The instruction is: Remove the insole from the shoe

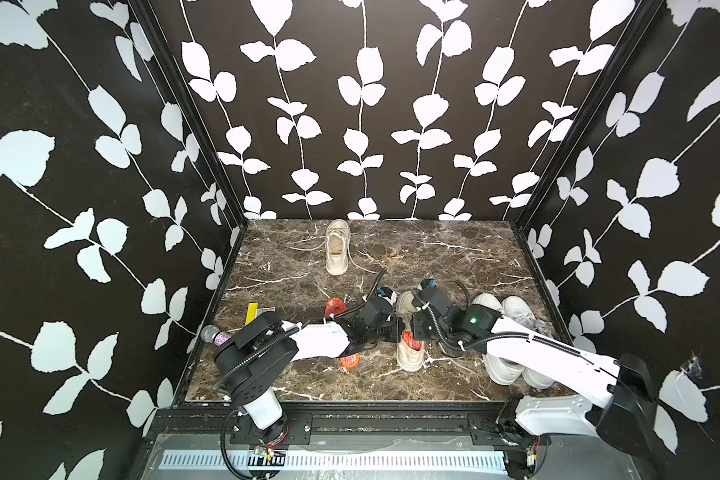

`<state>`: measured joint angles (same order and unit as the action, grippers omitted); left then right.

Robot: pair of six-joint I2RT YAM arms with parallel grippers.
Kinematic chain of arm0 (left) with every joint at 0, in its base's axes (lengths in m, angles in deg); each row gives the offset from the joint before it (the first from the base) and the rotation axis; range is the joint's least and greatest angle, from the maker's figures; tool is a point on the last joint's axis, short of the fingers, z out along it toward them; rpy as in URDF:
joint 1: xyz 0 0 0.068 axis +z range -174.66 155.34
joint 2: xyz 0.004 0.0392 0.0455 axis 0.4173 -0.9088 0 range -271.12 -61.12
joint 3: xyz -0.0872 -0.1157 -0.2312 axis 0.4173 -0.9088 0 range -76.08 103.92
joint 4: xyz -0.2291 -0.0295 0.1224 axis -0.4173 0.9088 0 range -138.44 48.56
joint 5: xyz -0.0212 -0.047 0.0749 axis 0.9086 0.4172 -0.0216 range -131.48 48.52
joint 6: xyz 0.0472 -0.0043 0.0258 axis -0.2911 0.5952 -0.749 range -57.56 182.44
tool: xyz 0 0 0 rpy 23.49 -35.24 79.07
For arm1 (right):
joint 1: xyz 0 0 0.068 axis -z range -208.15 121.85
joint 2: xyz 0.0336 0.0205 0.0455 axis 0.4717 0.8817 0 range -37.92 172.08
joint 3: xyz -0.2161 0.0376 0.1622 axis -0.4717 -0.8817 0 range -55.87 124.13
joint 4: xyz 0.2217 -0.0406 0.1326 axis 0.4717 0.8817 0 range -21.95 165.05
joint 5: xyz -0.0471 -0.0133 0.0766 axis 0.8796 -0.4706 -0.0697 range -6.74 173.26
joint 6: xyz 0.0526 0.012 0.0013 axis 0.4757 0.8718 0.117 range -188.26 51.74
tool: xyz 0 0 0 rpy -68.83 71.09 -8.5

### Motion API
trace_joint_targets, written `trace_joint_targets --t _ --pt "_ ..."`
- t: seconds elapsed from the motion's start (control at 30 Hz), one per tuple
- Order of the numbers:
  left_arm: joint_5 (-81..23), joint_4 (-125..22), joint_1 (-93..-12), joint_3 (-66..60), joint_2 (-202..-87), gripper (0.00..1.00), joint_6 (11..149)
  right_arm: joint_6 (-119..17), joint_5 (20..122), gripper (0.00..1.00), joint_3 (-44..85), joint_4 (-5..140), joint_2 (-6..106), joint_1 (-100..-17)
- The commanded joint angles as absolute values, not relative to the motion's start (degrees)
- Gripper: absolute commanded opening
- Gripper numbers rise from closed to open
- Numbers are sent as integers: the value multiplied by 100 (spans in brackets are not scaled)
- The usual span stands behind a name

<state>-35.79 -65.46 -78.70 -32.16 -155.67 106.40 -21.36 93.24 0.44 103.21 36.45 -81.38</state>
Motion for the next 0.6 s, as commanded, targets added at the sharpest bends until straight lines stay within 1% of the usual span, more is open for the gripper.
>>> trace_joint_targets --t 0.0,0.2,0.3,0.57 --pt "-3753 -6453 -7882 -3201 -15472 0 10709 -1776 9237 33 -19 10242 3865 -8250" --pt "-3790 -6431 -7885 -3261 -15413 0 10666 -1618 9245 27 -231 10027 4137 -8286" --pt "-3820 -6436 -7880 -3288 -15394 0 10648 -1528 9418 24 -294 10056 4269 -8283" --pt "-3894 -6469 -7884 -3427 -15288 0 10658 -1055 9950 25 -314 10771 4623 -8283"
